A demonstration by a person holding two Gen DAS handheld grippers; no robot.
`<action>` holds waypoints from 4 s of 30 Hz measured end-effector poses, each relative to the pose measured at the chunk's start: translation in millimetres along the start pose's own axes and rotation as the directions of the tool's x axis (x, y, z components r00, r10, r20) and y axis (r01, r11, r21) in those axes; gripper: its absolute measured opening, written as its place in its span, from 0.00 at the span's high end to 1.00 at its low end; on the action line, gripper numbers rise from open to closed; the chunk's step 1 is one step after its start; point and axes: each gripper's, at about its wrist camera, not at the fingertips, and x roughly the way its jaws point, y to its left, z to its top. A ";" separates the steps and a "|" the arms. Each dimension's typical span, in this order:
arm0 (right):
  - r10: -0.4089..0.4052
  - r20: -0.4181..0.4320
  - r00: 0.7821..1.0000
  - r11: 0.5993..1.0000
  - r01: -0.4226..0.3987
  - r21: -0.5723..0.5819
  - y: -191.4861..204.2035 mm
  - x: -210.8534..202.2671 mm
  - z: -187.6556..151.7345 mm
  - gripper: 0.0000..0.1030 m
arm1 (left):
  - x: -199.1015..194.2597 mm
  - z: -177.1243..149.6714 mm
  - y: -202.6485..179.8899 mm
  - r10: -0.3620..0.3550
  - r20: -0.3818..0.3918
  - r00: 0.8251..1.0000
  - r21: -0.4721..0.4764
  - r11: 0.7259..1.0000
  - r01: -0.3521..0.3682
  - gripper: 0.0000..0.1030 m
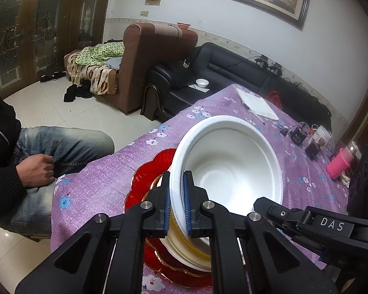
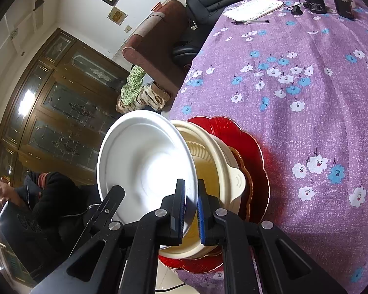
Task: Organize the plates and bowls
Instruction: 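Lower the white bowl into the beige bowl on the stack, then open both tools and release the white bowl on the stack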
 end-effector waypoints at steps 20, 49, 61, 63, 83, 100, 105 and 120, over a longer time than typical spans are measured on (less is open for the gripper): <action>0.005 -0.027 1.000 1.000 -0.004 0.027 -3.2 2.8 2.6 0.92 | 3.8 1.4 -3.3 -0.008 -0.030 1.000 0.025 1.000 0.009 0.93; -0.126 -0.212 0.969 0.991 0.131 0.007 6.2 -6.7 17.5 0.89 | 10.3 9.8 -3.8 -0.071 -0.332 0.941 0.078 0.992 0.103 0.88; -0.129 -0.178 0.976 0.991 0.130 -0.006 11.6 -4.0 27.3 0.88 | 12.8 13.2 -6.0 -0.039 -0.377 0.925 0.119 0.989 0.090 0.84; -0.128 -0.158 0.979 0.992 0.127 -0.014 12.6 -6.1 27.6 0.88 | 12.1 12.8 -9.4 -0.019 -0.382 0.924 0.146 0.986 0.081 0.83; 0.015 -0.158 0.987 0.998 -0.025 -0.056 28.4 -6.1 21.8 0.81 | -1.5 26.2 -4.1 0.100 -0.328 0.939 0.235 0.972 -0.021 0.61; 0.241 -0.389 0.889 0.969 -0.242 0.047 41.5 32.0 -21.0 0.77 | -20.9 44.7 32.2 0.112 -0.251 0.962 0.156 0.985 -0.074 0.61; 0.255 -0.376 0.891 0.966 -0.248 0.067 37.2 26.8 -20.1 0.77 | -18.3 40.5 25.0 0.107 -0.260 0.960 0.173 0.983 -0.063 0.61; 0.214 -0.268 0.939 0.974 -0.225 -0.011 33.5 -14.5 -4.3 0.70 | -24.7 27.6 -0.7 0.112 -0.185 0.976 0.240 0.969 -0.065 0.61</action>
